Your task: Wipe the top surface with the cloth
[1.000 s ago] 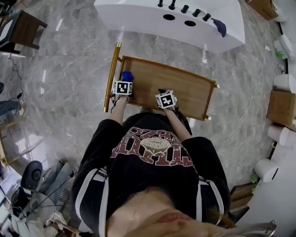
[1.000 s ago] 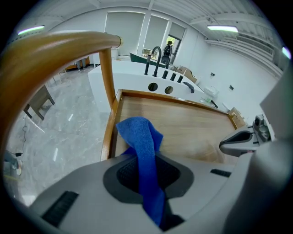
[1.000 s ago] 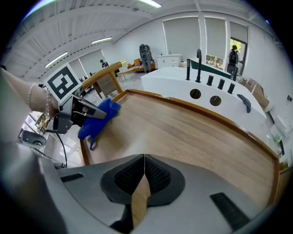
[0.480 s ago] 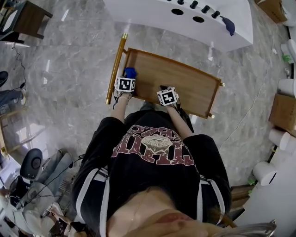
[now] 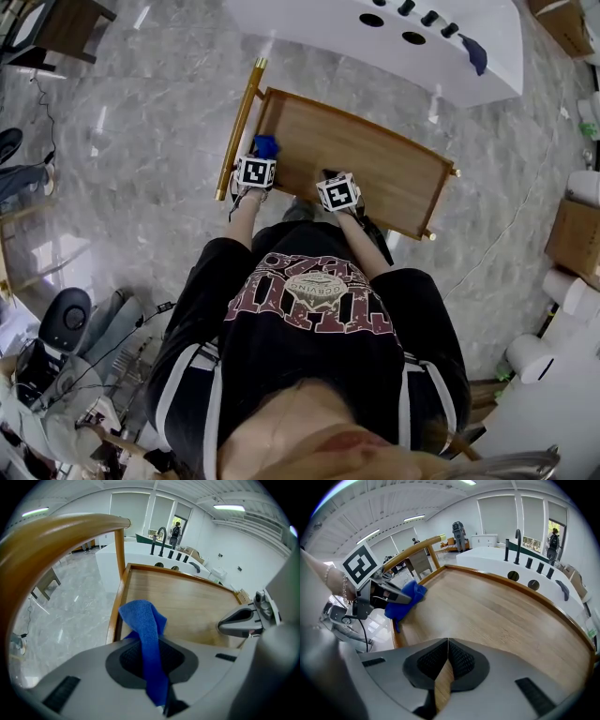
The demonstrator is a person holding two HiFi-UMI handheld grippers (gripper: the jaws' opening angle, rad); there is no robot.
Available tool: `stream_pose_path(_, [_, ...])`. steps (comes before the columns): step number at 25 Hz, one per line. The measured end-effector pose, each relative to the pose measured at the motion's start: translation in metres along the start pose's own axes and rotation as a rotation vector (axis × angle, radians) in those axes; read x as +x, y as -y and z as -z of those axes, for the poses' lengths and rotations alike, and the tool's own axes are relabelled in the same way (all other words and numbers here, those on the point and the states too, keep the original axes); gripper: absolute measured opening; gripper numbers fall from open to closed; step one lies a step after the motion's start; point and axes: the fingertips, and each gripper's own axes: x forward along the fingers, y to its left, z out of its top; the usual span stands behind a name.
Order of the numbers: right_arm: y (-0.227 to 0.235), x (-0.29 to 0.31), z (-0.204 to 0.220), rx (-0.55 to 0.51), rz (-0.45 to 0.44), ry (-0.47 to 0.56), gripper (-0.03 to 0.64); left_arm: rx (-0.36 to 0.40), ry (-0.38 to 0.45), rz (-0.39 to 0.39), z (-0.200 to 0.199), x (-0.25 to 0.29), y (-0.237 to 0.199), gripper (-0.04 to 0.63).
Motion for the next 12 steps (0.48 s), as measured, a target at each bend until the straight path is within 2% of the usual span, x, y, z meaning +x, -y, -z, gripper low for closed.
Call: stream_pose_path(12, [0.019, -0.011, 0.02, 0.02, 0.002, 0.008, 0.017, 0.001, -0.006, -0.067, 0.008, -0.002, 0.002, 0.097])
